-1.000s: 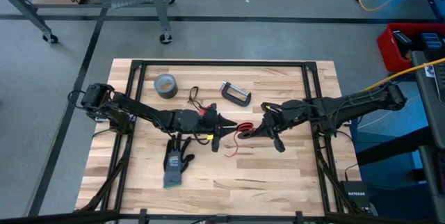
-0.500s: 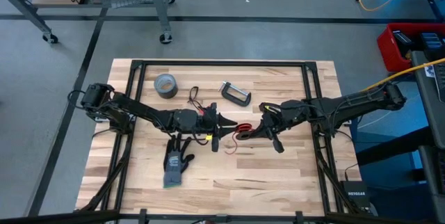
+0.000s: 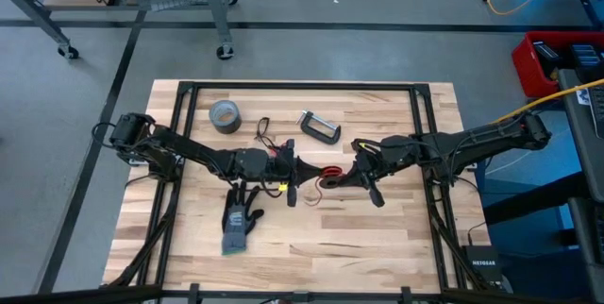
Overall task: Coil cords
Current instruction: Coil the red wire onto the spool
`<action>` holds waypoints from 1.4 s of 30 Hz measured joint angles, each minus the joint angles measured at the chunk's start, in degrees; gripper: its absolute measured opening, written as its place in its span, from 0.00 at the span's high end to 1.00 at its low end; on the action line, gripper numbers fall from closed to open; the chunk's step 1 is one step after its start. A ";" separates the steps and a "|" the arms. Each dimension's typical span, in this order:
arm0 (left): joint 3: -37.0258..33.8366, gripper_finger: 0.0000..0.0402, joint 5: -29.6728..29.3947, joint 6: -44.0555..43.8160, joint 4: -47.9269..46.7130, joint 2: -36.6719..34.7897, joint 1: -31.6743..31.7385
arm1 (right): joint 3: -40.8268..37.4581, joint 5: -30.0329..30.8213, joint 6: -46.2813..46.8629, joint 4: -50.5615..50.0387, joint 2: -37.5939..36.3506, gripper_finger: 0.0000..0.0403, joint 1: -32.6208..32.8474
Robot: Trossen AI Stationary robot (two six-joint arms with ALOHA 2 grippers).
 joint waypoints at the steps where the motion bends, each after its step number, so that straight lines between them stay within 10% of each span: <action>1: 0.00 0.99 -0.10 0.00 0.02 0.00 0.01 | 0.00 -0.01 0.00 0.01 0.00 0.96 0.00; 25: -0.04 1.00 -7.52 1.81 -9.25 -5.88 -0.01 | 0.02 0.00 4.01 -1.47 -2.10 0.64 -0.02; 42: -0.04 1.00 -17.49 3.24 -10.99 -12.99 0.16 | 0.09 20.39 5.18 3.07 3.12 0.63 0.07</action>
